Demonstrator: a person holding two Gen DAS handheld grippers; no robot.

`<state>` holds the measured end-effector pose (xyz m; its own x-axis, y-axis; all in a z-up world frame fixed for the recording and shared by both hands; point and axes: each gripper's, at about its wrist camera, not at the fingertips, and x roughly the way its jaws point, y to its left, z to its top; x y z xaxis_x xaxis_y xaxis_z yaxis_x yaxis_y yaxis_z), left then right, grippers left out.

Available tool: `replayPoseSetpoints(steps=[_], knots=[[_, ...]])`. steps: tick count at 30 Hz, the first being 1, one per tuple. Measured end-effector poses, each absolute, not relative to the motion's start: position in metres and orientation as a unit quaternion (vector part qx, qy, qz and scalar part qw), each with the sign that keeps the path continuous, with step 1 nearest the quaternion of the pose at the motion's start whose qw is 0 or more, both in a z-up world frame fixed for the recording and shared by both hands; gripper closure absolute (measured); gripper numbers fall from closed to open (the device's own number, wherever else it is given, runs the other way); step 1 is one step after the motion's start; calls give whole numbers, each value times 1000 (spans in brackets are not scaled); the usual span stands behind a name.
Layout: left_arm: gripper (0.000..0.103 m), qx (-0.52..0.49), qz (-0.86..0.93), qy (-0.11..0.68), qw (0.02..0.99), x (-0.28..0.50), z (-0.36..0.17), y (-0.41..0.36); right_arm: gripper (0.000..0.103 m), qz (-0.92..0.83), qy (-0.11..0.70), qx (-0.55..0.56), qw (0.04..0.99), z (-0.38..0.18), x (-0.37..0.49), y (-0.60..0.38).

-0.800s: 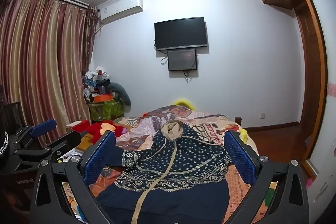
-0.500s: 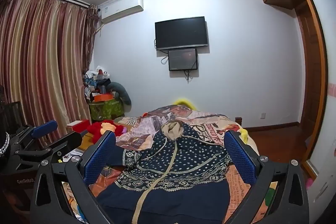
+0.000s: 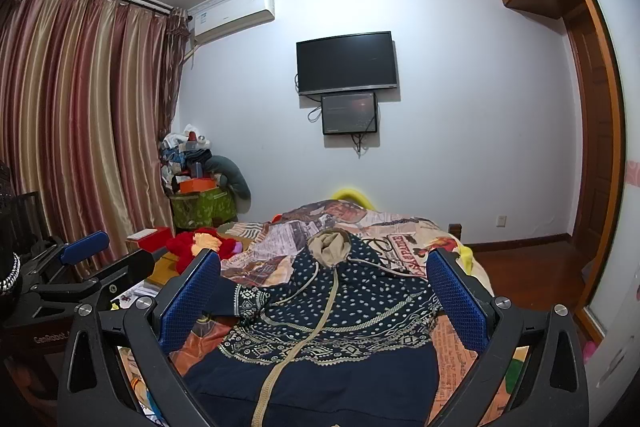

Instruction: Fold large clothes

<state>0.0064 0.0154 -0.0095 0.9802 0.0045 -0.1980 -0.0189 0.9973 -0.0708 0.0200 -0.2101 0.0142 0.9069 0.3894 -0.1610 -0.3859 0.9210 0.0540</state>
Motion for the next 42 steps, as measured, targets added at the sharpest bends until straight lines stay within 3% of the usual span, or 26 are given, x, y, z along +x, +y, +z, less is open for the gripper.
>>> replayPoseSetpoints(steps=[42], knots=[[0, -37, 7, 99, 994, 6, -8, 17, 0, 198, 83, 10, 977, 15, 20, -210]])
